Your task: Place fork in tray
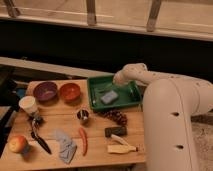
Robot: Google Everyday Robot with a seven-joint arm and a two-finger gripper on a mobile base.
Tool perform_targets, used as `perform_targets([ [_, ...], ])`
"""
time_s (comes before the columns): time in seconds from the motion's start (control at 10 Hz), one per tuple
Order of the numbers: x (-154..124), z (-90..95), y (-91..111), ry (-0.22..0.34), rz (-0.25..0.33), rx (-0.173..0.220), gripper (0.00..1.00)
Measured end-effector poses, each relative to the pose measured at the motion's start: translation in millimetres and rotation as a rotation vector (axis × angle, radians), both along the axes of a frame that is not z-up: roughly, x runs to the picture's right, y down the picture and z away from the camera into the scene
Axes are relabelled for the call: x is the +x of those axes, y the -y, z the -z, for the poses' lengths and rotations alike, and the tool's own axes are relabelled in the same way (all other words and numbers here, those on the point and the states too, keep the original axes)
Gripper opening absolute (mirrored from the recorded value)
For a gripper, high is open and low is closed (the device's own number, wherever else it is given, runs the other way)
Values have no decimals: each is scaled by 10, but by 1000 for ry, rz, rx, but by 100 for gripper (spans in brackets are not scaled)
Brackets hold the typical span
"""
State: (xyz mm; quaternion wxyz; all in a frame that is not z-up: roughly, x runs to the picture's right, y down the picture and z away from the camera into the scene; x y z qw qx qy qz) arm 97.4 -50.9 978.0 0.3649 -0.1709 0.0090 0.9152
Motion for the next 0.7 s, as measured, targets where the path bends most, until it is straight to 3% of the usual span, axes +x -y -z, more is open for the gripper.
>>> perform_targets([
  [0.3,-19,43,62,-8,27,-1,66],
  [0.7,42,212,147,-62,85,4,66],
])
